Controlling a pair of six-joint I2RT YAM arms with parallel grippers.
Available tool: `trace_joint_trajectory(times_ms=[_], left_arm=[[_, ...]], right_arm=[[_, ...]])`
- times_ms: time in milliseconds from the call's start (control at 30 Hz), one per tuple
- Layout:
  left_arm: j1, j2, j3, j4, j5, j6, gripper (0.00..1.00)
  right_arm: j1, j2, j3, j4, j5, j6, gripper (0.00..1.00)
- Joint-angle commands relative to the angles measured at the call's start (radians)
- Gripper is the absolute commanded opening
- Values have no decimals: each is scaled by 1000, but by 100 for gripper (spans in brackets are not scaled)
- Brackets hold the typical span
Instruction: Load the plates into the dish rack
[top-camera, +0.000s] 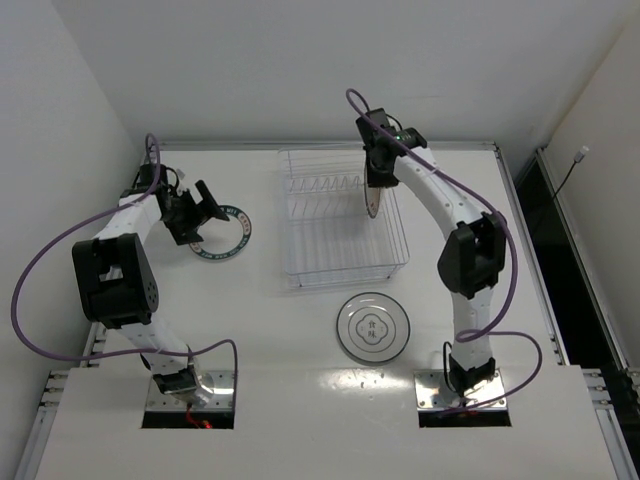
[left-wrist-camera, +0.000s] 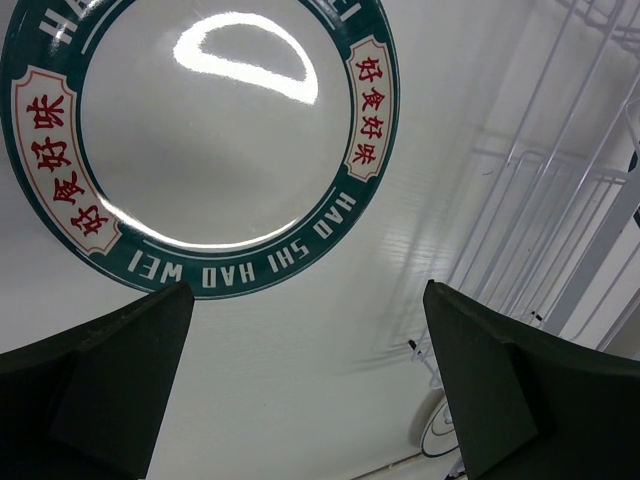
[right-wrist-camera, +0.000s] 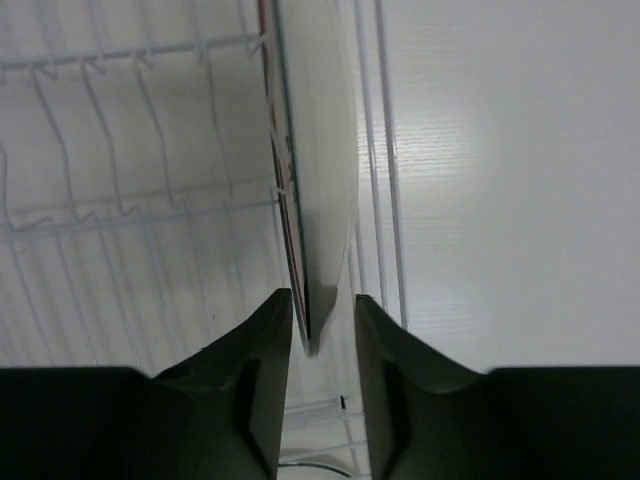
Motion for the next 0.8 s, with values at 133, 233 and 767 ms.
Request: trace_joint_trajectory(times_ms=[133, 233, 767], left_arm=[[10, -24, -4, 25, 3, -4, 100], [10, -6, 6, 25, 3, -4, 100], [10, 51, 26, 25, 31, -4, 100]], right_arm=[[-71, -147, 53, -104, -224, 28, 53], [-122, -270, 29, -160, -279, 18, 61], [-501, -838, -1392, 234, -1045, -48, 76]])
